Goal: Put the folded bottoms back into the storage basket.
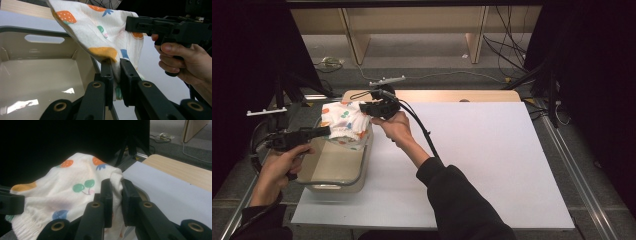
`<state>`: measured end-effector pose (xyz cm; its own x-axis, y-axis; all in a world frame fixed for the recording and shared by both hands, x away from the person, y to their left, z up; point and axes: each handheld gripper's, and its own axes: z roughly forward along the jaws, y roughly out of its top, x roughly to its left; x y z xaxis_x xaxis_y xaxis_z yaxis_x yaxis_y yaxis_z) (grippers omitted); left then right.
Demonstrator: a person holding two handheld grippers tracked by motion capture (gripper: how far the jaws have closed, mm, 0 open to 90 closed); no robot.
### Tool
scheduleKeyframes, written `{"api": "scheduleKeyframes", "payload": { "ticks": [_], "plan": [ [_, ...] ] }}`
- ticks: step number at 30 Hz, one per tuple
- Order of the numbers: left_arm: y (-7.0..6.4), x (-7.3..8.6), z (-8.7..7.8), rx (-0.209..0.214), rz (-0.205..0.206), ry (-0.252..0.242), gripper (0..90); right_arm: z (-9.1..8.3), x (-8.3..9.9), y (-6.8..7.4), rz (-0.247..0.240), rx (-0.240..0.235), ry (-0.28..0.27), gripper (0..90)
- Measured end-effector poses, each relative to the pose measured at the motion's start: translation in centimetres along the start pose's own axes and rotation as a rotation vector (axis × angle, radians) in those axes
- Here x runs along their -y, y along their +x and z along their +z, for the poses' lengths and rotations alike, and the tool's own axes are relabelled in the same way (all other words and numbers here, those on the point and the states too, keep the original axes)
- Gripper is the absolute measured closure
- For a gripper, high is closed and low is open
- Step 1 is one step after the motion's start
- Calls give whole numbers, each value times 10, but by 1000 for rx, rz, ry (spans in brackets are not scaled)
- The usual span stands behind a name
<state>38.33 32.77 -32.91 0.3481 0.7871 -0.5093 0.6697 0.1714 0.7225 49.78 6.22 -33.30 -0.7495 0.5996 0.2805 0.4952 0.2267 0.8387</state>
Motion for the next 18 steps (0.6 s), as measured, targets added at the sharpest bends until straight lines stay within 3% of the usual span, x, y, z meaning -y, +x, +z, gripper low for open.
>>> {"api": "scheduleKeyframes", "payload": {
  "ticks": [18],
  "plan": [
    [19,5,-8,-27,-38,13,819,23,4,15,-12,-2,25,819]
  ]
}}
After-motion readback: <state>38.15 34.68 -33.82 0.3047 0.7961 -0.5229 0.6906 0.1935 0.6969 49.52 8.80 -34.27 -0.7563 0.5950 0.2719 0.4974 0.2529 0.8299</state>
